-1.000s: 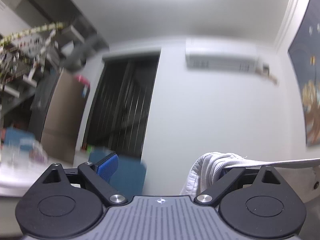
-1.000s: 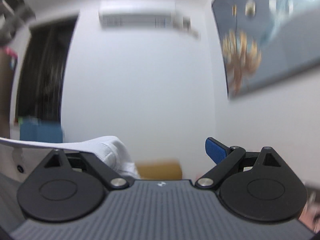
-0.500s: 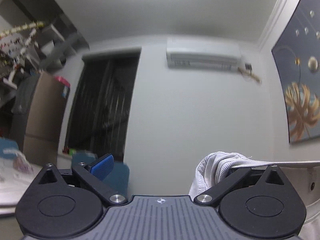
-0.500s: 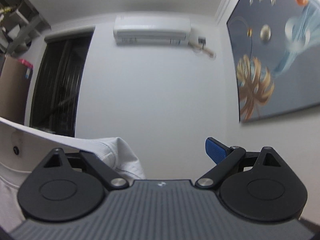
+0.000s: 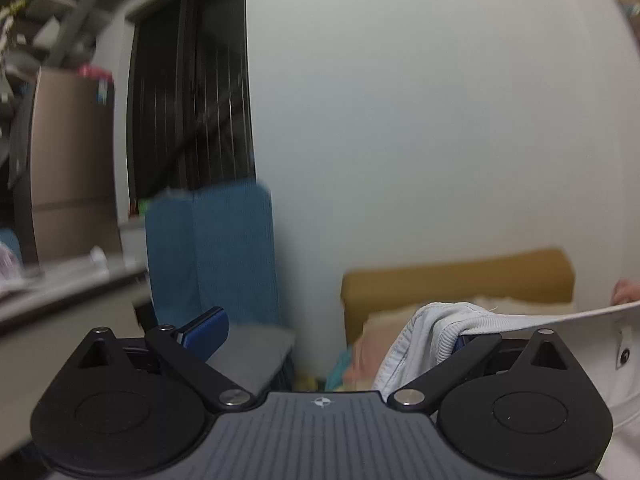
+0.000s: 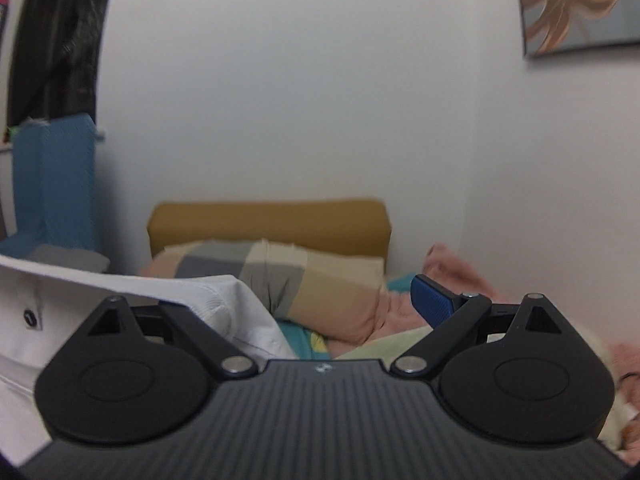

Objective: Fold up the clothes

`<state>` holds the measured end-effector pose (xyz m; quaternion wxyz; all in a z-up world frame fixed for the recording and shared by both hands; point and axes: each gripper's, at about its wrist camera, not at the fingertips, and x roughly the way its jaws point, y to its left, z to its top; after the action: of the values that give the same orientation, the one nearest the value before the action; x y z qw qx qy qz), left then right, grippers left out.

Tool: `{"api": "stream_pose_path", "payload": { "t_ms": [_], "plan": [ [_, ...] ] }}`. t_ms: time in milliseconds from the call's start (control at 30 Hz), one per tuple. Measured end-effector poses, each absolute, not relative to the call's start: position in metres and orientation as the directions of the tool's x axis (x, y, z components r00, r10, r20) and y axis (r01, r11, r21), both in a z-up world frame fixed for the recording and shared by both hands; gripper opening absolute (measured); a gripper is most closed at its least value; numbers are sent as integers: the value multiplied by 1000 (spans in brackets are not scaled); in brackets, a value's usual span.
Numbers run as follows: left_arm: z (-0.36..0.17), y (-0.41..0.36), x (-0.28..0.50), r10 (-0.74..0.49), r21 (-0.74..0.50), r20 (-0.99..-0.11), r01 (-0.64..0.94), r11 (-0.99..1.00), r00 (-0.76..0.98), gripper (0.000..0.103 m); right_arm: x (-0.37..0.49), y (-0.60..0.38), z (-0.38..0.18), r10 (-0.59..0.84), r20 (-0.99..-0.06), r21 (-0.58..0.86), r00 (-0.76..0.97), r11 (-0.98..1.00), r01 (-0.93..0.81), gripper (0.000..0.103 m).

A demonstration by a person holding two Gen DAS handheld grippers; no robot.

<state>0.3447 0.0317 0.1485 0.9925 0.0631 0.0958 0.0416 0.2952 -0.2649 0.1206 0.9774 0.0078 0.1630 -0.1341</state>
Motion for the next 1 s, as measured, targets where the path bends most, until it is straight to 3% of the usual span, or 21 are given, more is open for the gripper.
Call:
{"api": "stream_pose_path", "payload": {
  "t_ms": [167, 333, 467, 567, 667, 767, 1000],
  "plan": [
    [29, 45, 465, 106, 119, -333, -70, 990, 937, 102, 409, -262, 10, -215, -428, -59, 878, 976, 211, 95],
    [-77, 56, 534, 105, 110, -527, -55, 992, 843, 102, 483, -257, -89, -160, -584, -62, 796, 986, 153, 95],
    [-122, 69, 574, -3, -55, -751, -58, 997, 661, 101, 523, -253, -146, -65, -732, -17, 678, 997, 76, 95],
    [-128, 71, 594, -61, -101, -839, -46, 994, 540, 101, 529, -259, -152, 30, -781, 83, 624, 995, 57, 95],
    [-114, 53, 582, -58, -39, -851, 47, 998, 522, 101, 526, -267, -139, 119, -785, 196, 608, 979, 62, 95],
    [-87, 34, 544, -58, 35, -786, 138, 990, 615, 103, 515, -271, -122, 173, -771, 276, 613, 958, 76, 95],
    [-46, 21, 436, -52, 100, -638, 149, 984, 769, 103, 449, -248, -73, 145, -708, 196, 691, 981, -4, 95]
  ]
}}
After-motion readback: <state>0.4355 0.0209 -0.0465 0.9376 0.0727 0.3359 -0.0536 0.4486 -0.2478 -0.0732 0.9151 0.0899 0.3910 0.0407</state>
